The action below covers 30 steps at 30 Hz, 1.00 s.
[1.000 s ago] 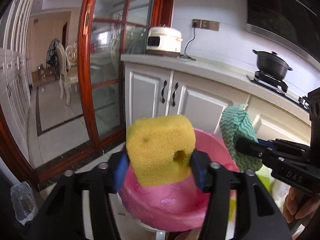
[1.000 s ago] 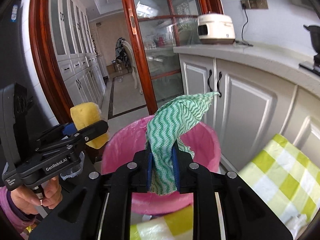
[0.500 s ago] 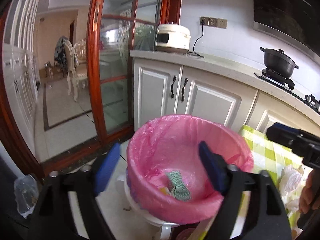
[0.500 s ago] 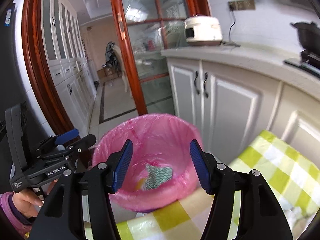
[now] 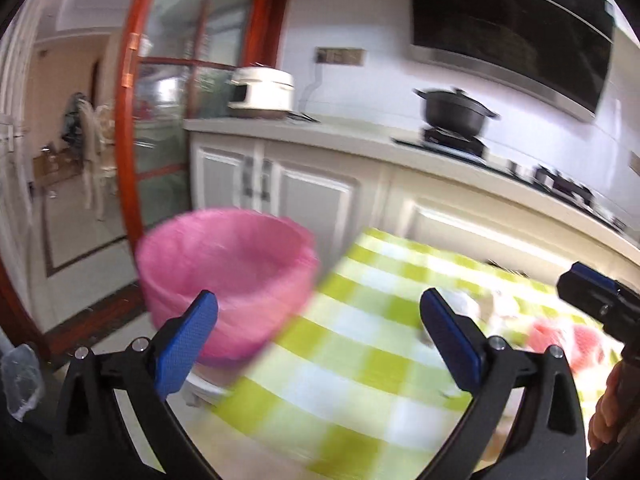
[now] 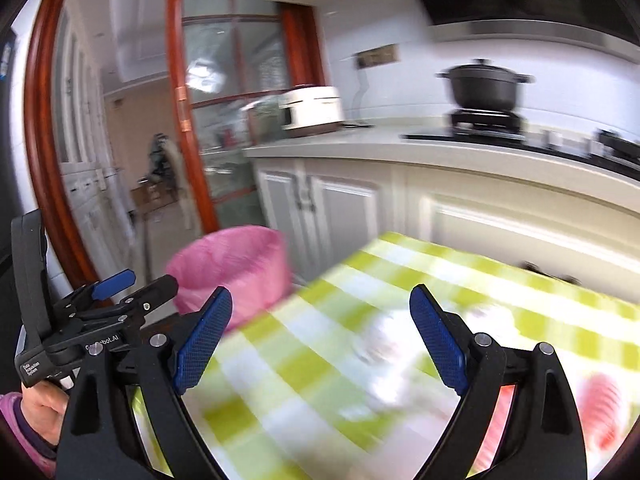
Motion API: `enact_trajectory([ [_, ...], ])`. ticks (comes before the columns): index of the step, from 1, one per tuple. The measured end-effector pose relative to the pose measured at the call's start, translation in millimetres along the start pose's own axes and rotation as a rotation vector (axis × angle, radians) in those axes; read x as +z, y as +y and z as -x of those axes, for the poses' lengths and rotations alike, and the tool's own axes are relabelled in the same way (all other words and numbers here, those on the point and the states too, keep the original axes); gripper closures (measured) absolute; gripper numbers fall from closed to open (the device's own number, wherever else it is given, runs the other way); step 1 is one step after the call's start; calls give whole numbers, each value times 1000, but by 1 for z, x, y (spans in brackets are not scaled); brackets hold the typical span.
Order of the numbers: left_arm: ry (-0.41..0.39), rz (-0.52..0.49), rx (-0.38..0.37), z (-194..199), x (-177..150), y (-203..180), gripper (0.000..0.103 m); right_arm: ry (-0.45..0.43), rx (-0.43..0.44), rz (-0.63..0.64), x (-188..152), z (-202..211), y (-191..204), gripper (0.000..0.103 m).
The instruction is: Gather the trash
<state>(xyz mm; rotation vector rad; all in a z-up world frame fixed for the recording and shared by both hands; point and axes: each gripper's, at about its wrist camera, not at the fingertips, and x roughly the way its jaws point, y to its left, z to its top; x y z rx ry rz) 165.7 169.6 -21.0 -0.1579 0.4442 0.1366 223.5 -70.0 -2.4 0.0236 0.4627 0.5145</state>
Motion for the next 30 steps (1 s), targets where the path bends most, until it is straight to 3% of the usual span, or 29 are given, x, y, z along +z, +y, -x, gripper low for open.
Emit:
enact_trajectory([
  [6, 82, -40, -81, -4, -35, -63, 5, 27, -189, -48, -44, 55, -55, 18],
  [13, 130, -127, -139, 3, -76, -118, 5, 118, -272, -185, -100, 71, -91, 18],
  [18, 177, -139, -171, 0, -95, -130, 11, 190, -280, -232, -130, 67, -98, 22],
  [24, 174, -187, -195, 5, -109, -142, 14, 250, -269, -244, -144, 51, -91, 26],
  [30, 196, -195, -217, 2, -115, -143, 22, 305, -271, -235, -148, 34, -82, 30],
])
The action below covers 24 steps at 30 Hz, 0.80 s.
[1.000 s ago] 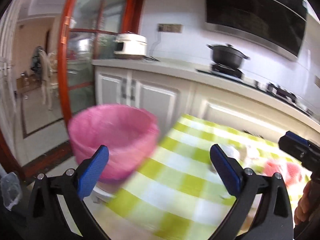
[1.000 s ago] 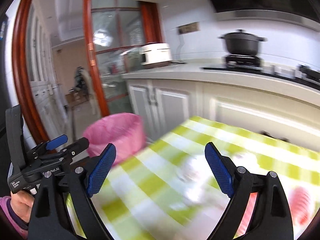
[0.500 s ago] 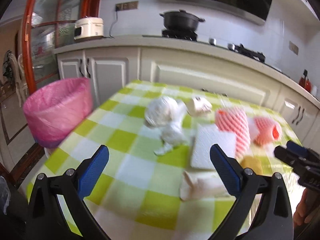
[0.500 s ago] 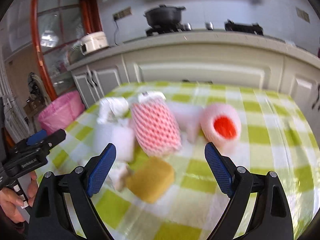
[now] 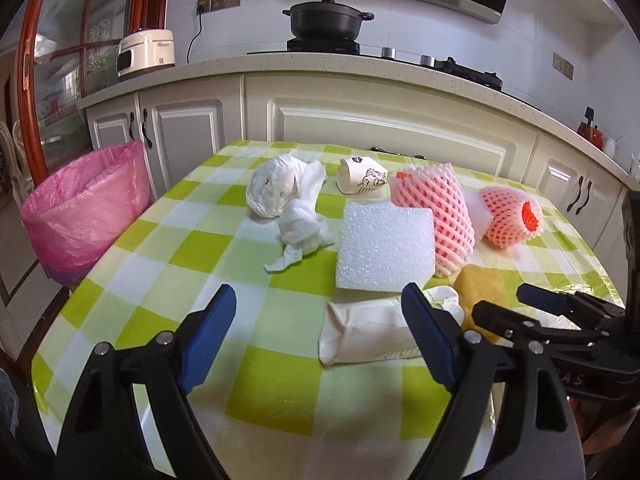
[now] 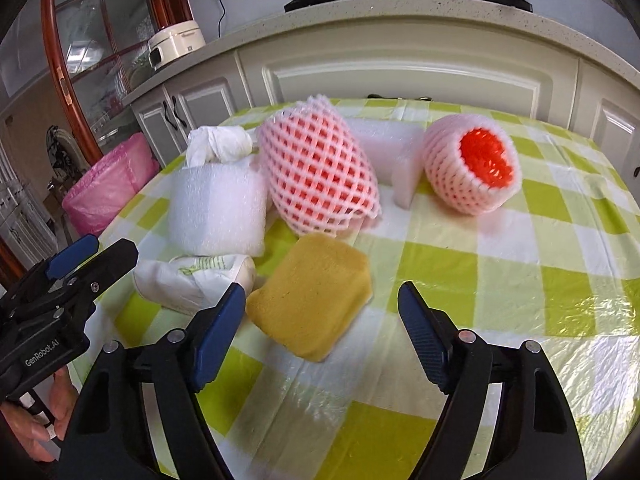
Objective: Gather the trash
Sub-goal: 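Grasp the white paper bag with the left tool while the right tool grasps a yellow sponge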
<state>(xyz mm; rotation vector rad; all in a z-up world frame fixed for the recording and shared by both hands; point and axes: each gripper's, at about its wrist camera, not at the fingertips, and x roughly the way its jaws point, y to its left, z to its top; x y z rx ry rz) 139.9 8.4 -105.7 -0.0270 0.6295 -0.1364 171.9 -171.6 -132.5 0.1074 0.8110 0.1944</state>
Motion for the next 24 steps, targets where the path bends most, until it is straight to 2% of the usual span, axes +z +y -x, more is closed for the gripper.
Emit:
enact_trajectory([
  [3, 9, 20, -23, -3, 0, 3, 30, 15, -12, 0, 1, -6, 1, 33],
  [8, 28, 30, -36, -8, -3, 5, 31, 29, -4, -8, 3, -12, 1, 38],
  [9, 35, 29, -39, -10, -4, 4, 33, 32, 2, -7, 3, -12, 1, 43],
  [12, 46, 31, -49, -12, -6, 3, 33, 42, 51, -22, 2, -12, -4, 65],
  [13, 47, 31, -53, -12, -6, 2, 33, 37, 53, -25, 1, -10, -5, 67],
  [16, 49, 28, -64, -12, -5, -2, 33, 19, 56, -41, 0, -2, -14, 71],
  [24, 58, 10, -87, -20, -4, -22, 33, -34, 54, -81, 1, 18, -32, 72],
])
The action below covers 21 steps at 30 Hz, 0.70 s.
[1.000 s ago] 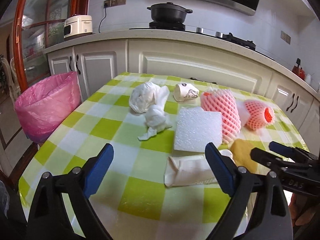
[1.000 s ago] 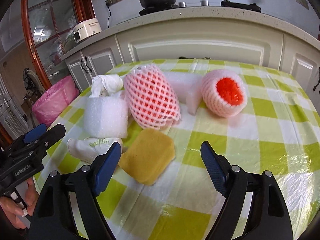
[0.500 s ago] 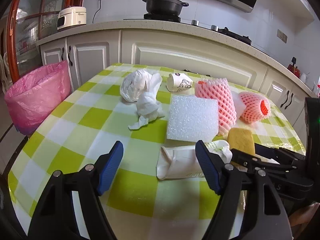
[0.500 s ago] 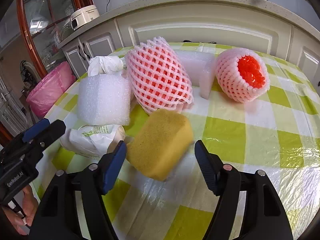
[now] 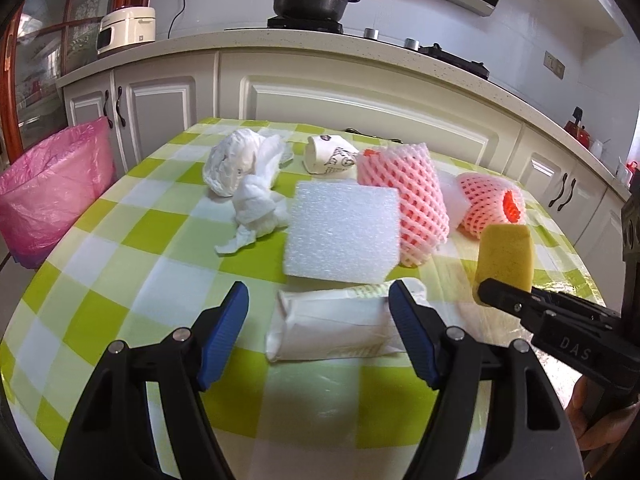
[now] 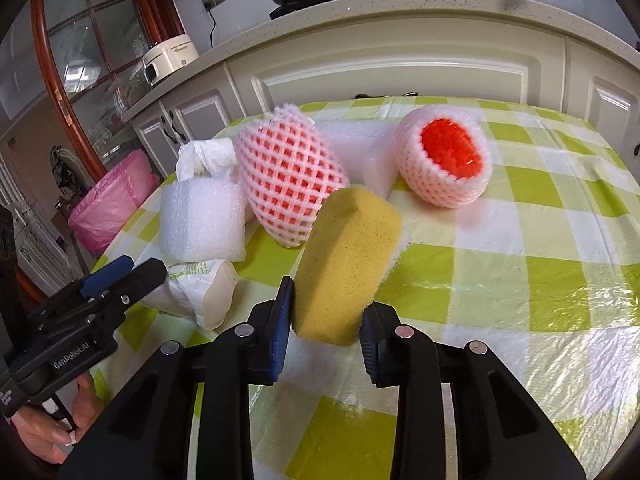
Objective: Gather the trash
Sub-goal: 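Grasp the white paper bag with the left tool while the right tool grasps a yellow sponge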
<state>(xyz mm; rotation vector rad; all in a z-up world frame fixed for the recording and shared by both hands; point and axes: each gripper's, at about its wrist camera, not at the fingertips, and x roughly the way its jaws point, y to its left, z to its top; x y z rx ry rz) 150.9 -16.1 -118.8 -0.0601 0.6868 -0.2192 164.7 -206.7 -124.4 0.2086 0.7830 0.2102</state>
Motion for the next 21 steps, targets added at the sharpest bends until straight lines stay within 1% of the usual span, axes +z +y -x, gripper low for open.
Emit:
enact_trajectory([
  [3, -2, -35, -9, -1, -3, -12, 31, -10, 3, -7, 1, 4, -3, 72],
  [7, -12, -63, 4, -3, -6, -24, 22, -17, 6, -11, 0, 7, -5, 72],
  [11, 6, -96, 32, -13, -6, -34, 20, -24, 9, -23, -1, 10, -11, 72],
  [14, 12, -104, 26, -18, -7, -37, 20, -30, 8, -31, -1, 13, -15, 72],
  [16, 6, -120, 25, -17, -7, -39, 26, -33, 10, -34, -1, 14, -16, 72],
  [17, -1, -136, 27, -16, -8, -41, 32, -35, 10, -33, -1, 15, -15, 72],
  [18, 0, -158, 19, -16, -8, -43, 61, -35, 11, -32, -1, 14, -14, 72],
  [19, 13, -168, 1, -17, -9, -43, 62, -33, 12, -30, -1, 14, -13, 72],
  [21, 16, -160, -8, -16, -10, -41, 63, -31, 14, -24, -1, 13, -11, 72],
])
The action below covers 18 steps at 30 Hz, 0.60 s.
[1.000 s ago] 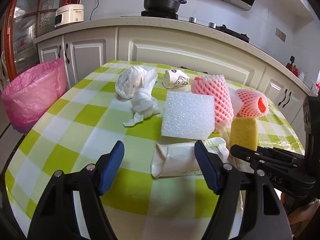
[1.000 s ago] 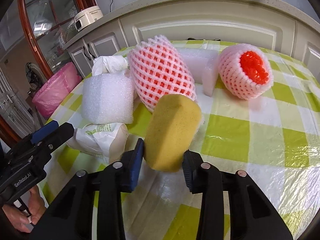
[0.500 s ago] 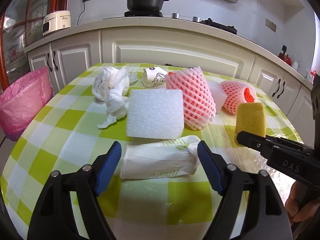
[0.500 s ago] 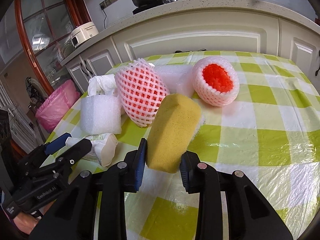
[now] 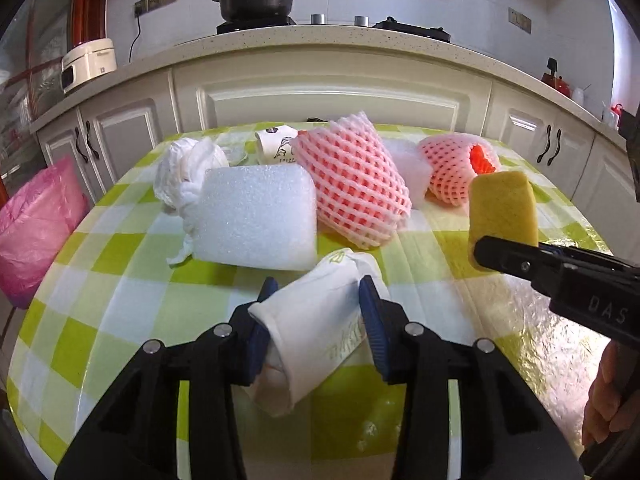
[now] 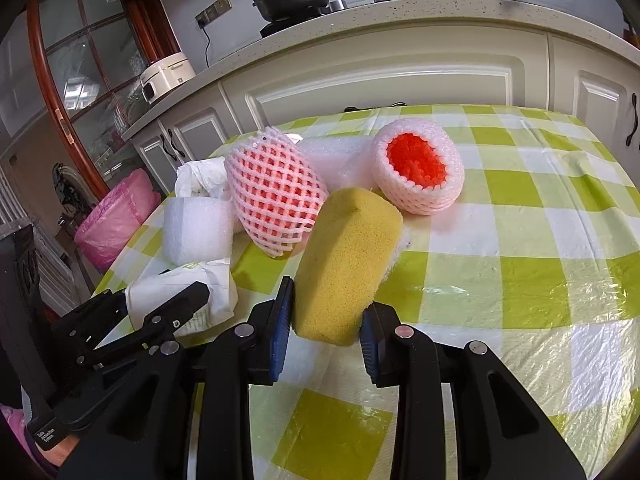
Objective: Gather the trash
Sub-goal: 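Grasp the white paper bag with the left tool while the right tool grasps a yellow sponge, then carry bag and sponge to the pink bin and open both tools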
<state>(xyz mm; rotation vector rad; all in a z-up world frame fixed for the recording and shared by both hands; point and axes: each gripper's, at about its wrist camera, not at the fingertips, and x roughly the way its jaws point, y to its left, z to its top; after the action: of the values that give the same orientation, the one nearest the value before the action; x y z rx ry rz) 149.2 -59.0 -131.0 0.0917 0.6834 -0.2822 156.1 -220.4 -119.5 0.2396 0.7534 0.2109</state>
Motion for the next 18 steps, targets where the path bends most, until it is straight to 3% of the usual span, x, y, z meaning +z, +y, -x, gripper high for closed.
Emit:
enact_trajectory([
  [2, -9, -2, -11, 4, -2, 3, 67, 2, 3, 7, -1, 0, 3, 72],
  [3, -17, -5, -20, 7, -2, 5, 73, 2, 4, 10, 0, 0, 4, 72],
  [4, -22, -9, -23, 10, -2, 6, 87, 2, 5, 13, 0, 0, 6, 72],
  [5, -22, -13, -19, 13, -3, 7, 90, 2, 6, 13, 0, 0, 7, 72],
  [13, -87, 60, -23, 49, 1, 35, 91, 0, 44, 50, 2, 1, 29, 72],
  [18, -127, 80, 13, 74, 0, 50, 90, -10, 88, 110, 4, 7, 57, 72],
])
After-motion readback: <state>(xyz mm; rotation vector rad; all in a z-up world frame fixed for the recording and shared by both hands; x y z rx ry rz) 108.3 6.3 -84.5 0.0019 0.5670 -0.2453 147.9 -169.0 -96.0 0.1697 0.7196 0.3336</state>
